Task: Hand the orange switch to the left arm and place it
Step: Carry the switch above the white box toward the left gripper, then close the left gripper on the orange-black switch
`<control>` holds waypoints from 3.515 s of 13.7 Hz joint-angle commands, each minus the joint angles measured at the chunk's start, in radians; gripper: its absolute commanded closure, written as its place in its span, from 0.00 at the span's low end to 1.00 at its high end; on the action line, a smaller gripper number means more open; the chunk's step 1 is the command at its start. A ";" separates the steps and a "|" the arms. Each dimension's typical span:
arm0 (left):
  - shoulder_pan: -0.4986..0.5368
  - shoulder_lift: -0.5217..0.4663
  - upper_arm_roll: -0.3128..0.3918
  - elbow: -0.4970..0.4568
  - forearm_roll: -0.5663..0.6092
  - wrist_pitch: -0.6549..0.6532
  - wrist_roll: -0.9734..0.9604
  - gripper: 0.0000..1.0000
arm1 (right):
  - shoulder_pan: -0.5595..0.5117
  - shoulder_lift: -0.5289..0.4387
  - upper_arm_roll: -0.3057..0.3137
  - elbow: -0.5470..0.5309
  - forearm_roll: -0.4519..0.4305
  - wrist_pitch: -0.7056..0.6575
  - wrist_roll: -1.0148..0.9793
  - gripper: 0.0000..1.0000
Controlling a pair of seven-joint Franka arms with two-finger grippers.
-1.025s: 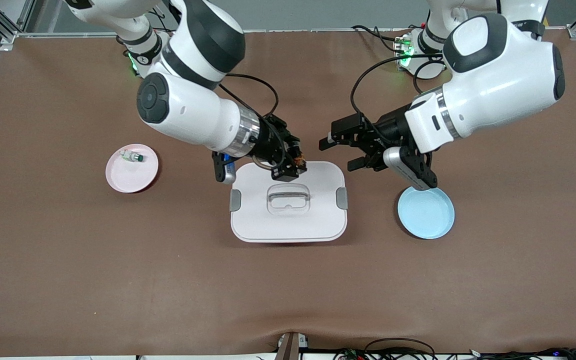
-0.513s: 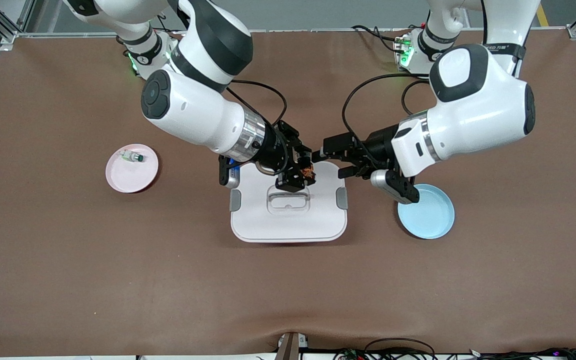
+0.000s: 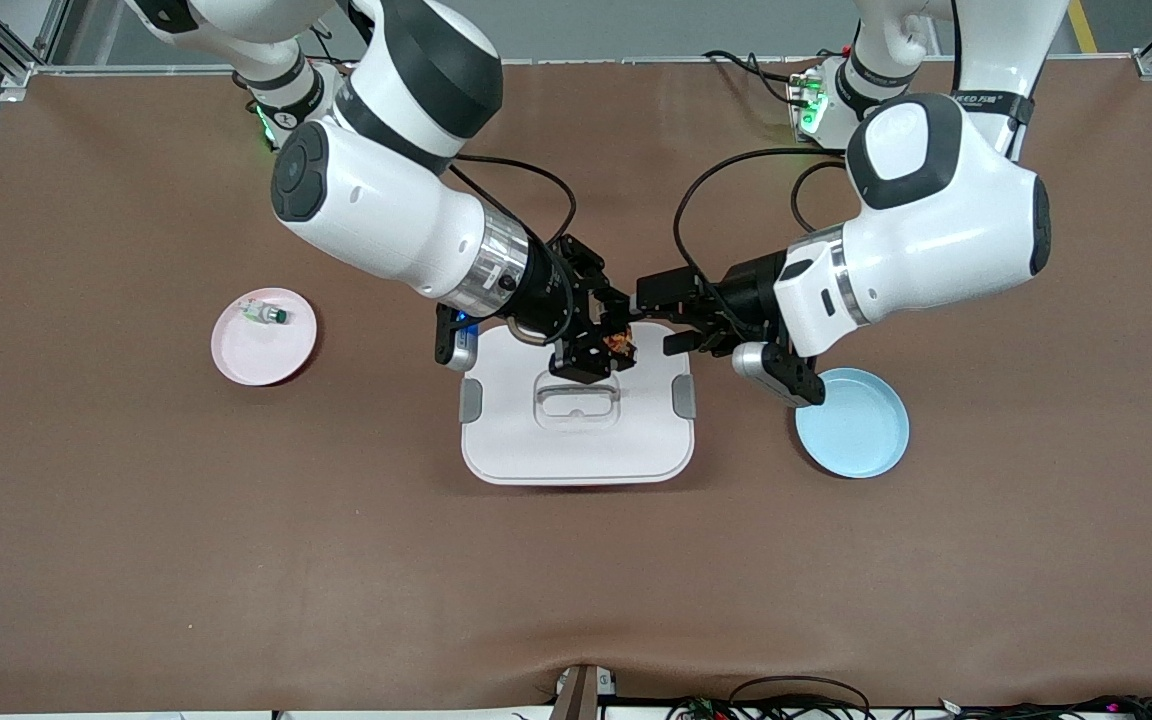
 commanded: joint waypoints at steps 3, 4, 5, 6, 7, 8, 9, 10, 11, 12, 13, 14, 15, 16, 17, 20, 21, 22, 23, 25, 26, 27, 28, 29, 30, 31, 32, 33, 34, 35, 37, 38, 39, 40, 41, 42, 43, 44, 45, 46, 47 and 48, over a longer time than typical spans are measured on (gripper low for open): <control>-0.009 0.003 -0.001 -0.004 -0.022 0.046 -0.002 0.00 | -0.008 0.029 0.021 0.059 0.020 0.018 0.028 1.00; -0.009 0.003 -0.001 -0.004 -0.022 0.059 -0.002 0.00 | -0.009 0.029 0.028 0.059 0.020 0.020 0.028 1.00; -0.009 0.003 -0.001 -0.004 -0.023 0.067 -0.002 0.00 | -0.009 0.029 0.030 0.059 0.020 0.027 0.028 1.00; -0.010 0.004 -0.001 -0.004 -0.023 0.075 -0.002 0.00 | -0.009 0.029 0.030 0.059 0.020 0.030 0.030 1.00; -0.009 0.004 -0.001 -0.004 -0.023 0.081 -0.002 0.00 | -0.006 0.029 0.030 0.059 0.020 0.035 0.030 1.00; -0.010 0.004 -0.001 -0.004 -0.025 0.089 -0.004 0.00 | -0.002 0.029 0.030 0.059 0.020 0.044 0.032 1.00; -0.010 0.004 -0.001 -0.004 -0.038 0.098 -0.002 0.00 | 0.001 0.029 0.030 0.059 0.020 0.058 0.047 1.00; -0.012 0.007 -0.001 -0.004 -0.046 0.101 -0.002 0.00 | 0.003 0.029 0.030 0.059 0.020 0.070 0.054 1.00; -0.016 0.017 -0.001 -0.004 -0.046 0.101 -0.002 0.00 | 0.004 0.029 0.035 0.059 0.020 0.079 0.056 1.00; -0.024 0.018 -0.001 -0.004 -0.046 0.101 -0.002 0.00 | 0.004 0.029 0.036 0.059 0.020 0.092 0.058 1.00; -0.024 0.018 -0.001 -0.004 -0.046 0.101 -0.001 0.00 | 0.006 0.029 0.038 0.059 0.020 0.096 0.058 1.00; -0.022 0.018 -0.001 -0.006 -0.046 0.101 0.008 0.00 | 0.004 0.029 0.038 0.059 0.019 0.099 0.058 1.00; -0.022 0.017 -0.001 -0.006 -0.045 0.099 0.013 0.00 | 0.004 0.029 0.038 0.059 0.020 0.101 0.058 1.00; -0.021 0.017 -0.001 -0.006 -0.040 0.099 0.014 0.00 | 0.006 0.029 0.038 0.059 0.020 0.102 0.056 1.00; -0.018 0.015 -0.001 -0.006 -0.038 0.093 0.014 0.00 | 0.006 0.029 0.038 0.059 0.020 0.102 0.056 1.00; -0.006 0.003 -0.001 -0.006 -0.032 0.083 0.010 0.00 | 0.006 0.035 0.035 0.059 0.019 0.121 0.055 1.00; -0.004 0.001 0.000 -0.004 -0.032 0.072 0.008 0.00 | 0.006 0.042 0.035 0.059 0.019 0.124 0.053 1.00; 0.002 -0.003 0.000 -0.004 -0.031 0.067 0.008 0.00 | 0.006 0.042 0.035 0.059 0.019 0.133 0.053 1.00; 0.004 -0.006 0.000 -0.004 -0.031 0.061 0.010 0.00 | 0.006 0.045 0.035 0.059 0.019 0.136 0.051 1.00; 0.004 -0.005 0.000 -0.004 -0.029 0.061 0.016 0.00 | 0.007 0.053 0.035 0.059 0.019 0.147 0.053 1.00; 0.004 -0.003 0.000 -0.004 -0.028 0.061 0.025 0.00 | 0.012 0.053 0.033 0.059 0.019 0.150 0.053 1.00; 0.004 0.000 0.000 -0.004 -0.029 0.061 0.046 0.00 | 0.014 0.053 0.033 0.059 0.019 0.153 0.053 1.00; 0.002 0.003 0.000 -0.004 -0.031 0.063 0.057 0.00 | 0.014 0.053 0.035 0.059 0.019 0.156 0.053 1.00; 0.002 0.006 0.000 -0.003 -0.031 0.063 0.057 0.02 | 0.014 0.053 0.035 0.059 0.019 0.156 0.055 1.00; 0.002 0.007 0.000 -0.001 -0.031 0.063 0.059 0.15 | 0.014 0.053 0.035 0.059 0.019 0.159 0.055 1.00; 0.002 0.006 0.000 -0.003 -0.029 0.063 0.063 0.18 | 0.018 0.053 0.036 0.059 0.019 0.170 0.056 1.00; 0.002 0.006 0.000 -0.003 -0.031 0.063 0.079 0.28 | 0.020 0.053 0.036 0.059 0.019 0.173 0.056 1.00; 0.002 0.006 0.000 -0.003 -0.031 0.063 0.088 0.44 | 0.020 0.053 0.036 0.059 0.019 0.178 0.056 1.00; 0.004 0.006 0.000 -0.003 -0.031 0.063 0.090 0.58 | 0.020 0.053 0.036 0.059 0.019 0.179 0.056 1.00; 0.004 0.006 0.000 -0.003 -0.029 0.063 0.099 0.70 | 0.020 0.053 0.036 0.059 0.019 0.179 0.056 1.00; 0.004 0.006 0.000 -0.003 -0.029 0.063 0.114 0.90 | 0.020 0.053 0.035 0.059 0.019 0.179 0.055 1.00; 0.005 0.006 0.000 -0.003 -0.029 0.063 0.123 1.00 | 0.020 0.053 0.035 0.059 0.019 0.179 0.055 1.00; 0.005 0.006 0.000 -0.004 -0.029 0.063 0.143 1.00 | 0.020 0.055 0.035 0.059 0.019 0.179 0.055 1.00; 0.005 0.006 0.000 -0.004 -0.031 0.063 0.151 1.00 | 0.020 0.055 0.035 0.059 0.019 0.179 0.055 1.00; 0.005 0.006 0.000 -0.004 -0.029 0.063 0.151 1.00 | 0.020 0.053 0.035 0.059 0.019 0.179 0.053 1.00; 0.005 0.006 0.000 -0.004 -0.029 0.063 0.151 1.00 | 0.020 0.053 0.035 0.059 0.019 0.179 0.053 1.00; 0.005 0.006 0.000 -0.004 -0.029 0.063 0.151 1.00 | 0.020 0.053 0.035 0.059 0.019 0.179 0.055 1.00; 0.005 0.006 0.000 -0.004 -0.029 0.063 0.151 1.00 | 0.020 0.053 0.035 0.059 0.019 0.178 0.053 0.65; 0.005 0.004 0.000 -0.004 -0.029 0.063 0.151 1.00 | 0.018 0.053 0.035 0.059 0.019 0.178 0.053 0.01; 0.005 0.003 0.000 -0.003 -0.029 0.061 0.149 1.00 | 0.018 0.053 0.033 0.058 0.019 0.178 0.048 0.00; 0.005 0.001 0.002 -0.003 -0.028 0.061 0.148 1.00 | 0.018 0.053 0.033 0.058 0.019 0.175 0.045 0.00; 0.005 0.000 0.003 -0.003 -0.028 0.061 0.148 1.00 | 0.017 0.052 0.033 0.059 0.017 0.170 0.045 0.00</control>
